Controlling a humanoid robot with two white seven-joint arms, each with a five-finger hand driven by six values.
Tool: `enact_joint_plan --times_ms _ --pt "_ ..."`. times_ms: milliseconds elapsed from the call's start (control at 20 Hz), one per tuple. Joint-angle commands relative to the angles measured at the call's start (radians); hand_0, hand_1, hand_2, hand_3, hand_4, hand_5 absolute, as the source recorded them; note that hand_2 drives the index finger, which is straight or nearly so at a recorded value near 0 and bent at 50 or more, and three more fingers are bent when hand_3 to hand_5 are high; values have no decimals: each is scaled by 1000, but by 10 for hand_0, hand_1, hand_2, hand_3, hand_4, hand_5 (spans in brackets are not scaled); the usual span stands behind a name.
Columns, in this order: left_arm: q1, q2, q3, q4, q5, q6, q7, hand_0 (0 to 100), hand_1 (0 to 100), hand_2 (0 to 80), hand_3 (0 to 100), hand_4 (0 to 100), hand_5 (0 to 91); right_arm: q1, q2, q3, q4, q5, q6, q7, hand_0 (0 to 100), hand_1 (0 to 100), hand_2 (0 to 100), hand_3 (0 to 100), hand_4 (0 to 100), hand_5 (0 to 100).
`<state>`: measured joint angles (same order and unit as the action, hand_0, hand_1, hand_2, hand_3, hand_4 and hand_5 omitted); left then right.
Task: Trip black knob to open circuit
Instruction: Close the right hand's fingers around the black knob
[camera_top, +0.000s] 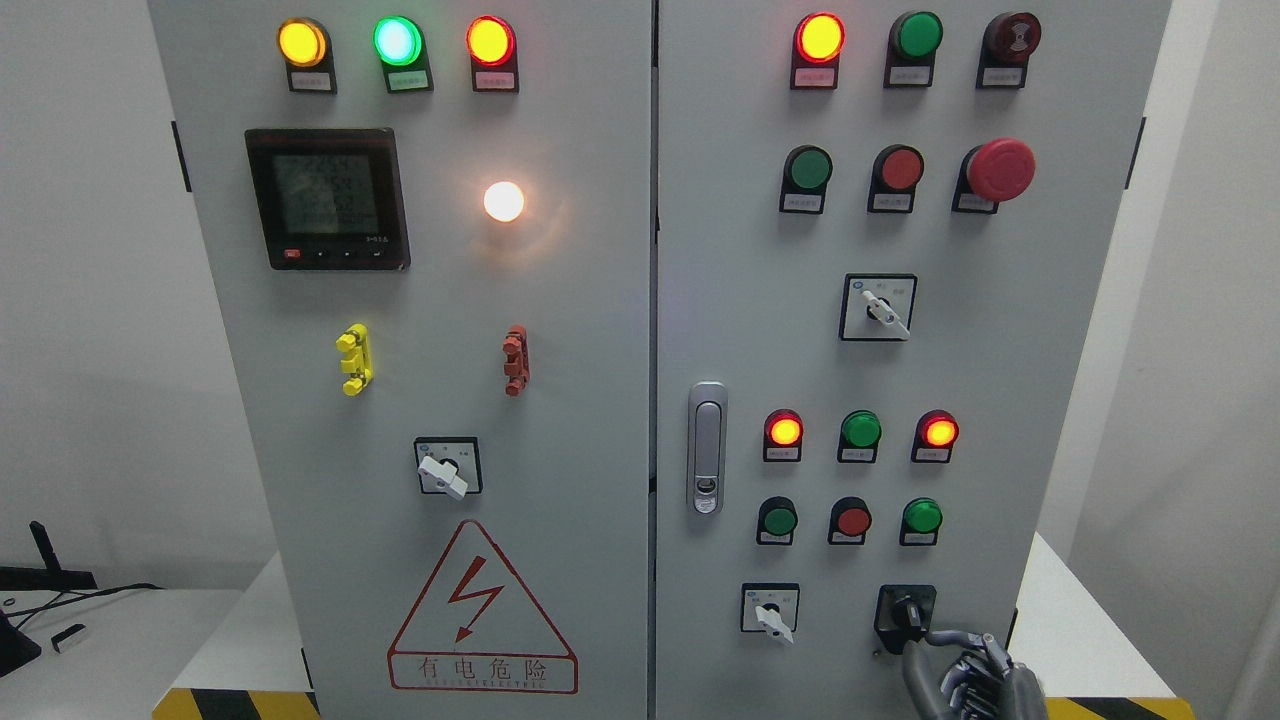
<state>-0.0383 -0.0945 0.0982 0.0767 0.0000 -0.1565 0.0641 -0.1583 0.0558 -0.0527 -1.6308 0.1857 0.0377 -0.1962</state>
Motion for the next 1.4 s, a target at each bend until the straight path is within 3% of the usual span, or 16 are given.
enact_joint_plan --times_ms 0,1353 --pt "0 -1 0 0 5 0 0 120 389 0 0 0 0 -1 2 4 3 0 1 3 333 592 482 908 981 1000" --pt "0 1 0 0 5 0 0 120 389 0 0 0 0 -17 6 7 8 0 21 3 352 642 492 913 988 1000"
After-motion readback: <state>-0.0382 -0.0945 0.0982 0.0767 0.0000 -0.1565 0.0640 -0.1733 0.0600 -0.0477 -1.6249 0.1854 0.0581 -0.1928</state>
